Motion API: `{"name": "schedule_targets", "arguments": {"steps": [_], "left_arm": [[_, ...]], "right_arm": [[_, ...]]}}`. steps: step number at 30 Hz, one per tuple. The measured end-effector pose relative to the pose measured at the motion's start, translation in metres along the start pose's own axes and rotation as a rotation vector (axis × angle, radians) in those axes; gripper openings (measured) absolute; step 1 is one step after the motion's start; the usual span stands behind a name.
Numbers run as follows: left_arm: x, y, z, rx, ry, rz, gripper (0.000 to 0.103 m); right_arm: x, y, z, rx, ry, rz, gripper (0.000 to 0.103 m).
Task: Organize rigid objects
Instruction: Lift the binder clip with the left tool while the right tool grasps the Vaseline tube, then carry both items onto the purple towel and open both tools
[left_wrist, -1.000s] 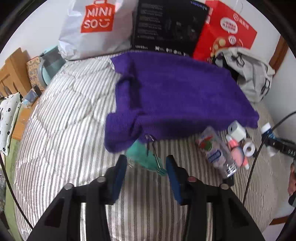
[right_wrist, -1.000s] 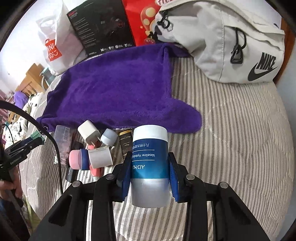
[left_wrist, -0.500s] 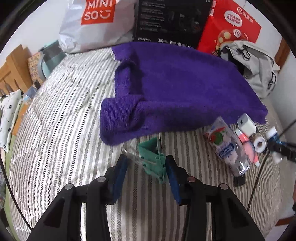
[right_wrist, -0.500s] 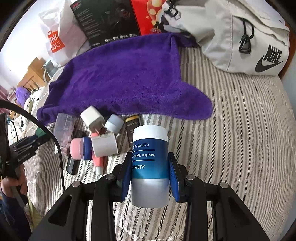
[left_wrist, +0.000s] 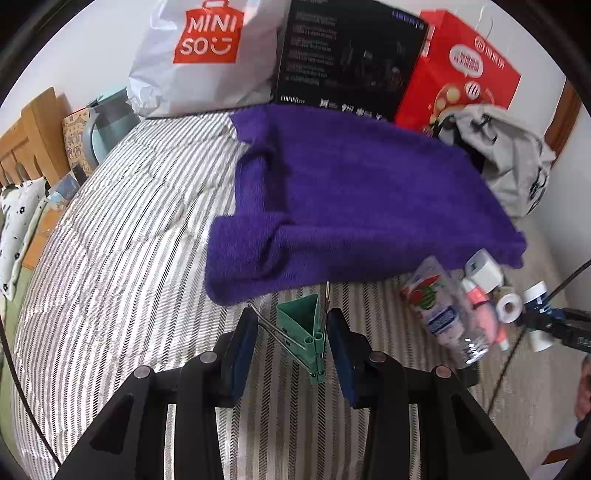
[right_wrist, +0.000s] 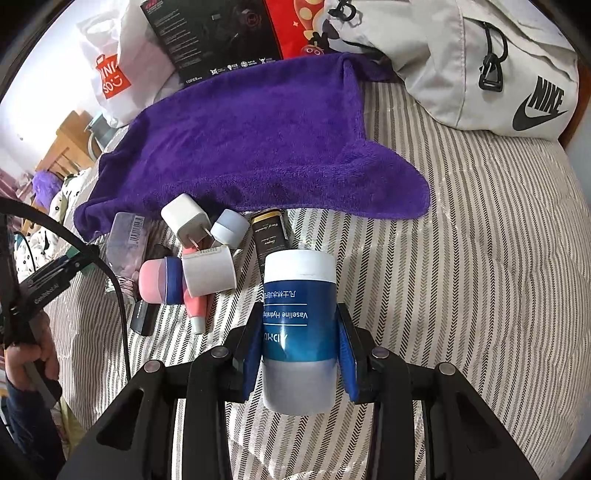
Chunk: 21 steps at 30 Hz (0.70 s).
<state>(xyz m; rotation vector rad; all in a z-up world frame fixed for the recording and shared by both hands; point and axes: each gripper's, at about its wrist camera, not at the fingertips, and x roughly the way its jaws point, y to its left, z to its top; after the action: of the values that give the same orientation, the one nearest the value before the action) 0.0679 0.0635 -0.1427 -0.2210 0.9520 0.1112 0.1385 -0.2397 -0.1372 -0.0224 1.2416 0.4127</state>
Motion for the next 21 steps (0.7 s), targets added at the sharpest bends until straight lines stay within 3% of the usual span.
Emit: {"name": "schedule_targets", "arguments": {"steps": [8,21], "left_arm": [[-0.021,-0.004,0.006,0.000,-0.033,-0.070,0.037],[-0.040,-0.020,0.024,0.042,-0.074,-0.091,0.037]], "right_arm": [[-0.003,-0.002,0.000,0.005,-0.006,0.006,0.036],[-0.024,-0.001,0.015,0.001,-0.053,0.022,0.036]]}}
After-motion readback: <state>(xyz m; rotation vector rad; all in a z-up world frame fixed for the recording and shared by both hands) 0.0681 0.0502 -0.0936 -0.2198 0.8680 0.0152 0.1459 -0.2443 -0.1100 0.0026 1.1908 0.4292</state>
